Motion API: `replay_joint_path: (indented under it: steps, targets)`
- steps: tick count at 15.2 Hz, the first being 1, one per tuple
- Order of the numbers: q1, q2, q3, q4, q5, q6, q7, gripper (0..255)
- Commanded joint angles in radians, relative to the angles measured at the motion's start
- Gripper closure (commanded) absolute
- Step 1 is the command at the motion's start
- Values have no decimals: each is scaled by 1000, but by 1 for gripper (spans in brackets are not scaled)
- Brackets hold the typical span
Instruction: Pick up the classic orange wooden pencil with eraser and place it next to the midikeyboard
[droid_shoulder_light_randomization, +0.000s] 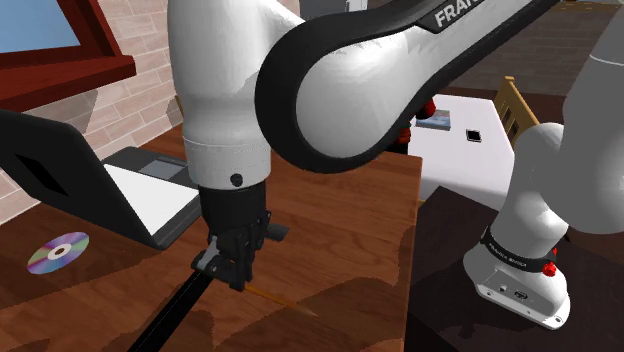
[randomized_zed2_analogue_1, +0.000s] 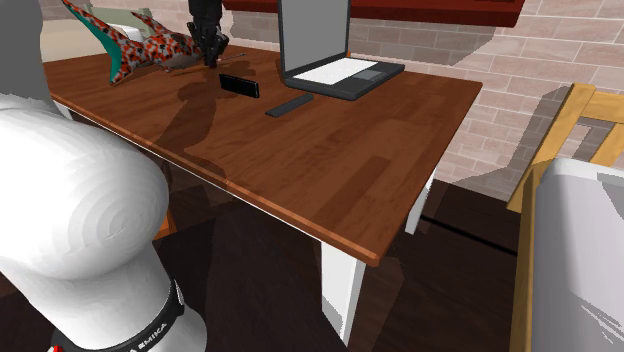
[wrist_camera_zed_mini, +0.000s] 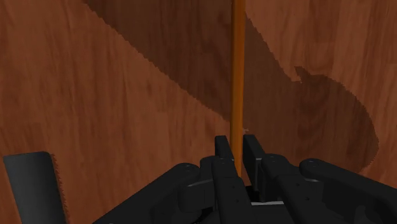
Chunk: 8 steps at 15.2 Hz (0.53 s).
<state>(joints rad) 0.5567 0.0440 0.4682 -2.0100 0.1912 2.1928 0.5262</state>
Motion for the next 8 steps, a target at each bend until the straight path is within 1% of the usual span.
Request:
replay_joint_path:
  steps: [1, 8]
  targets:
    - [1, 11, 1, -13, -3, 24, 0, 255]
    - [7, 53, 2, -65, -15, 114, -3, 255]
